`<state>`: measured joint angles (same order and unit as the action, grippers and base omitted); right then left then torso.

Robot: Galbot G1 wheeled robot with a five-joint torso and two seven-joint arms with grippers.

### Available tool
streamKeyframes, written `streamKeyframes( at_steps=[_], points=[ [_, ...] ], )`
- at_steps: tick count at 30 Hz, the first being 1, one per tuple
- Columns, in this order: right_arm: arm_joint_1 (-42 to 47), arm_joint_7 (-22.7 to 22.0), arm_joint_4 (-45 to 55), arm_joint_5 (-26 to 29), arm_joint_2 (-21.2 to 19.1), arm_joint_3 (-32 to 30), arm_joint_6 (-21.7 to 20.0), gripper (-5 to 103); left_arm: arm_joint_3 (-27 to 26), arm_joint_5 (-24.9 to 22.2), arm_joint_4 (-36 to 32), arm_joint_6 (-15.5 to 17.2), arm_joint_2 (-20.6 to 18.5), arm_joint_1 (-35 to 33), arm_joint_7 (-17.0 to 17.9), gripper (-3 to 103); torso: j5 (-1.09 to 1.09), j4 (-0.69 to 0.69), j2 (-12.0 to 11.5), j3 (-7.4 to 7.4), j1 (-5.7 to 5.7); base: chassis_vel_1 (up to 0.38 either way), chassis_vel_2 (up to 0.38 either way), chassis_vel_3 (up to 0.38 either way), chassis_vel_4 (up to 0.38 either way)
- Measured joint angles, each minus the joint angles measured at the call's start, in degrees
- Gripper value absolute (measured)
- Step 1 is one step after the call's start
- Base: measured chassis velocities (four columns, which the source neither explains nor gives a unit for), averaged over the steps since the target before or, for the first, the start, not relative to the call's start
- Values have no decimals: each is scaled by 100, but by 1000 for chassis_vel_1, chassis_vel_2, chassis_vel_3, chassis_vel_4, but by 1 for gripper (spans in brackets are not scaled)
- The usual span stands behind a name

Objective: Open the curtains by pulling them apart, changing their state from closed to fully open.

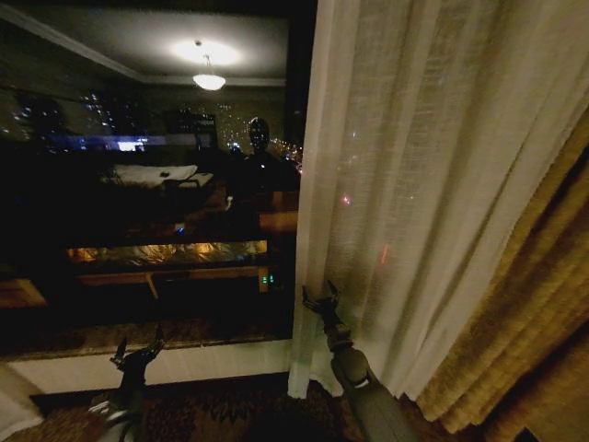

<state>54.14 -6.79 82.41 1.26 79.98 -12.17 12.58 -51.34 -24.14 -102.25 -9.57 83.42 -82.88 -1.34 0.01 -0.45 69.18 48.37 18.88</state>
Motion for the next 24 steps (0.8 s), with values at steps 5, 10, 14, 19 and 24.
streamKeyframes(
  at_steps=[5,10,14,19,24],
  points=[
    [-381,-59,-457,-10,116,105,27,100,3,0,0,0,0,0,0,100,-2,0,0,1,0,0,0,0,0],
    [-660,-84,-826,-55,229,112,227,103,2,0,0,0,0,0,0,100,-1,0,0,0,1,0,0,0,0],
    [-756,-101,-956,-62,261,122,368,90,2,0,0,0,0,0,0,100,0,0,0,0,0,0,0,0,0],
    [-763,-100,-951,20,234,156,378,69,2,0,0,0,0,0,0,100,-1,-1,0,1,1,0,0,0,0],
    [-732,-83,-932,36,207,152,388,52,2,0,0,0,0,0,0,100,-1,-1,0,0,0,0,0,0,0]
  ],
)
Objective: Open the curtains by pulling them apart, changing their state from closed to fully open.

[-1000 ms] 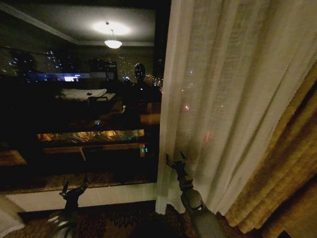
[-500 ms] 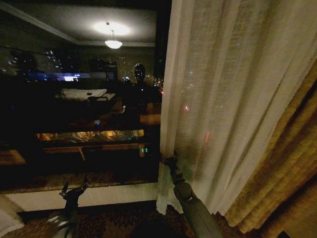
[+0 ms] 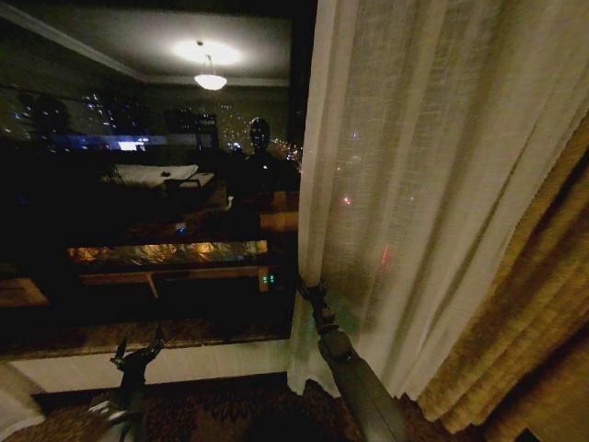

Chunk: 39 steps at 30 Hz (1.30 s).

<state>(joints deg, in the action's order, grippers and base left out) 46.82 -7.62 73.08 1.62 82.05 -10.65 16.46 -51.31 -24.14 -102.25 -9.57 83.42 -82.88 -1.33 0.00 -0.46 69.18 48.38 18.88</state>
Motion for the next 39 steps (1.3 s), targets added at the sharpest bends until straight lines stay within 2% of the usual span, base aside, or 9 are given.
streamKeyframes(
  at_steps=[1,3,6,7,10,12,15,29,39],
  points=[
    [0,0,0,0,0,0,0,52,0,0,0,0,0,0,0,100,0,0,0,0,0,0,0,0,0],
    [19,-54,0,-11,-6,-11,0,41,0,0,0,0,0,0,0,100,0,0,0,0,0,0,0,0,0],
    [66,-23,12,-5,-22,-21,13,30,0,0,0,0,0,0,0,100,0,0,0,0,0,0,0,0,0],
    [66,-23,12,-5,-22,-21,13,30,0,0,0,0,0,0,0,100,0,0,0,0,0,0,0,0,0],
    [91,64,46,36,-10,-21,65,14,0,0,0,0,0,0,0,100,0,0,0,0,0,0,0,0,0],
    [96,88,48,39,1,-21,81,14,0,0,0,0,0,0,0,100,0,0,0,0,0,0,0,0,0],
    [110,143,49,52,36,-25,123,2,0,0,0,0,0,0,0,100,0,0,0,0,0,0,0,0,0],
    [144,322,49,136,48,-45,124,0,-1,0,0,0,0,0,0,100,1,0,0,0,0,-6,-10,10,7],
    [126,415,-36,170,60,-99,161,0,0,0,0,0,0,0,0,100,0,0,0,0,0,-154,-156,150,158]
  ],
)
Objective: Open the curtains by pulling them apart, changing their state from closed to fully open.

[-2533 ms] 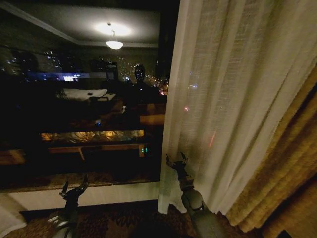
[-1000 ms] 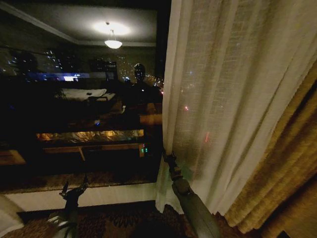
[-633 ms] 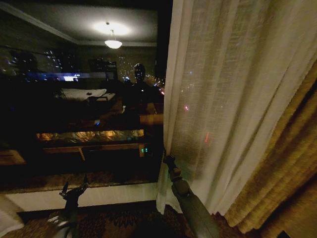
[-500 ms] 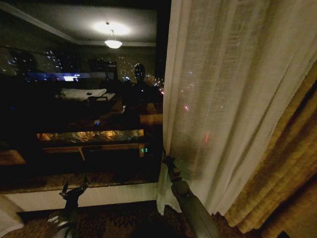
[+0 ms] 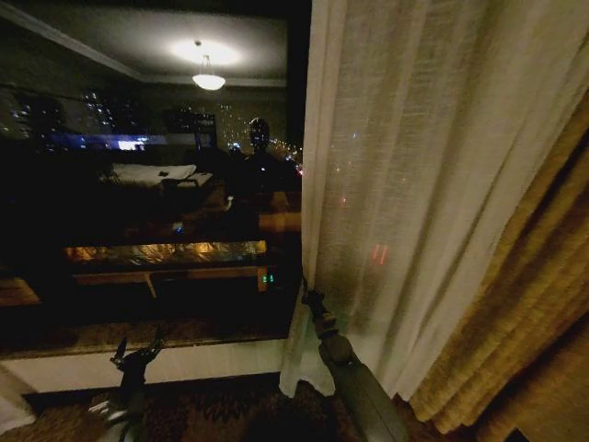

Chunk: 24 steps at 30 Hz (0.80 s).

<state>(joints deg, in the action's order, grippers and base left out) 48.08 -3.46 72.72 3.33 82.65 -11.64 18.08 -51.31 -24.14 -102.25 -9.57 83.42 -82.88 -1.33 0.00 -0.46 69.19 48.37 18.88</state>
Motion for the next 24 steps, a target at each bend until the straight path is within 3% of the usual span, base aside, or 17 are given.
streamKeyframes(
  at_steps=[24],
  points=[
    [-53,58,-94,-58,21,-40,242,0,3,0,0,0,1,0,0,100,-1,-3,-1,0,0,-312,-308,313,303]
  ],
)
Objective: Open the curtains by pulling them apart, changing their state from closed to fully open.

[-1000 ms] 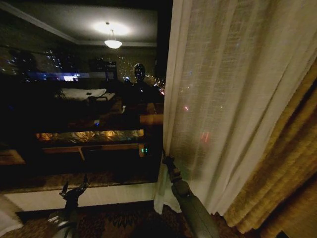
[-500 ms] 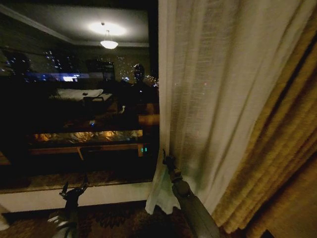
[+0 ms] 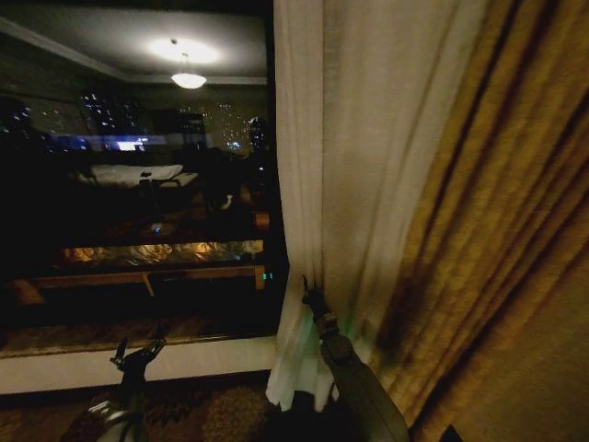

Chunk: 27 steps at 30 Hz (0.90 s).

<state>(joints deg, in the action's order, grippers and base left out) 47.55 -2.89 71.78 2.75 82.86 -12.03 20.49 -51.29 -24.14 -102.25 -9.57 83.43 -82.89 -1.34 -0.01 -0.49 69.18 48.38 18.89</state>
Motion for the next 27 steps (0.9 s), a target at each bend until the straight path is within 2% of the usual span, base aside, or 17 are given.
streamKeyframes(
  at_steps=[6,8,12,19,22,24,27],
  points=[
    [36,-6,-50,-491,0,-27,74,0,-2,0,0,0,-1,0,0,100,1,2,1,-1,-1,-57,-76,75,35],
    [53,-22,-57,-559,-2,-25,81,0,-3,0,0,0,-1,0,0,100,8,4,1,-1,-1,41,22,-54,-45],
    [63,-97,-81,-615,-37,-8,18,0,-8,0,0,0,-3,0,0,100,2,5,1,-1,-1,48,59,-49,-62],
    [-104,-249,-290,-437,-170,-134,-87,0,-4,0,0,0,-2,0,0,100,-1,3,1,-1,-1,6,6,-7,-10],
    [-145,-497,-314,-18,-364,-218,-280,0,-3,0,0,0,-1,0,0,100,0,3,0,-1,-1,0,0,0,0],
    [-156,-564,-333,-2,-407,-256,-309,0,-3,0,0,0,-1,0,0,100,0,3,0,0,-1,0,0,0,0],
    [-207,-908,-439,-45,-569,-413,-449,0,-4,0,0,0,-1,0,0,100,2,3,1,-1,-1,0,0,0,0]
  ],
)
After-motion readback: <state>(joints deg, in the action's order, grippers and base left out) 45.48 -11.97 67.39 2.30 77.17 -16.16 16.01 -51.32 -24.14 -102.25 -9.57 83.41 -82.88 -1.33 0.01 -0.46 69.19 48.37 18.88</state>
